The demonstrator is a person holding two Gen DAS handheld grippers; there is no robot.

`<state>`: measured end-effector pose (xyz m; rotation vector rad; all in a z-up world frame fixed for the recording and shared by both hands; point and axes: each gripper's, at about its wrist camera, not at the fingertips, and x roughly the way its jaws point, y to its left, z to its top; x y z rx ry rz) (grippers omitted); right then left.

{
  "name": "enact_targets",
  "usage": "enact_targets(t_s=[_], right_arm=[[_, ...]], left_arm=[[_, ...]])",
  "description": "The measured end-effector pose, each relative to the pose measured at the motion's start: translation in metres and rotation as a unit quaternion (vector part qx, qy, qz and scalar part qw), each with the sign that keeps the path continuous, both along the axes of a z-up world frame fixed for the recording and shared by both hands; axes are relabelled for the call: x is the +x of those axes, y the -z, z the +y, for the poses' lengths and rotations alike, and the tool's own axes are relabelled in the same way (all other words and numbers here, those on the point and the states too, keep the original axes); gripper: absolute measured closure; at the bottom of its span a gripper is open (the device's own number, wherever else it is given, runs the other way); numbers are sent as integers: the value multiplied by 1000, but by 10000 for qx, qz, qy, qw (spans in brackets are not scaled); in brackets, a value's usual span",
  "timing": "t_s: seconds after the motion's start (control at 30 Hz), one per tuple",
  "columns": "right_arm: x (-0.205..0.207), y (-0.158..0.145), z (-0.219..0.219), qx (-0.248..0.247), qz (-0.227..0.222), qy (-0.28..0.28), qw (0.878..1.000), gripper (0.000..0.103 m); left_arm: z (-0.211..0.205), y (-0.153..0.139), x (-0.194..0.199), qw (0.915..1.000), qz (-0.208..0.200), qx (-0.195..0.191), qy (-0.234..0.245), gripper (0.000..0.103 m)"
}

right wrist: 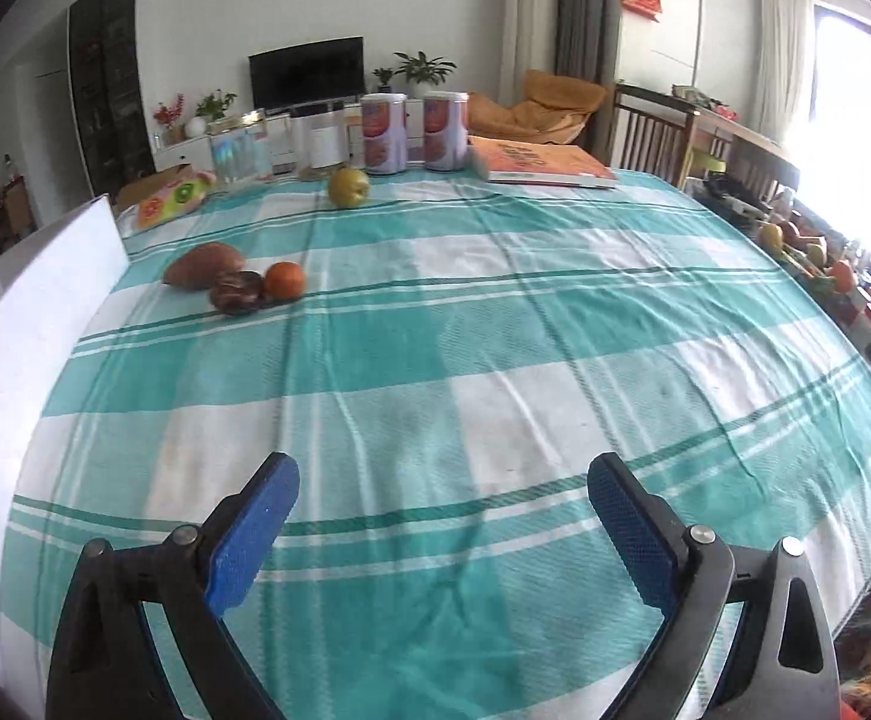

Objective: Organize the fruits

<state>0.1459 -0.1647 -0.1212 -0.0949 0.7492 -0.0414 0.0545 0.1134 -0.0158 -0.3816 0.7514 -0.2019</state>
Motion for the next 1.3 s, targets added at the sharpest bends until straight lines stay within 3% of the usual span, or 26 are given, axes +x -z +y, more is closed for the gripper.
enact_targets(t_s=[0.1, 0.17, 0.43, 0.63, 0.7, 1.1, 1.3], right_arm=[[5, 5, -25, 426, 147, 389, 9982, 6], [7, 6, -27, 306, 123, 547, 9980, 6], [14, 21, -21, 261, 390, 631, 9969, 6], [17, 26, -24, 348, 567, 657, 9956, 6], [18, 29, -26, 429, 647, 686, 9946, 6], [22, 33, -27, 502, 796, 679, 9932, 2], [23, 33, -27, 512, 827, 660, 9931, 1]], left_arm=[[-42, 17, 16, 9988, 249, 34, 420, 25], [-59, 32, 28, 9977, 414, 144, 517, 25], [-66, 94, 66, 9931, 790, 863, 57, 25], [-63, 118, 83, 9884, 751, 1314, -108, 25], [-65, 120, 82, 9868, 567, 1513, -86, 25], [-82, 125, 87, 9765, 687, 2039, 106, 12], [-83, 125, 87, 9768, 687, 2025, 107, 12]])
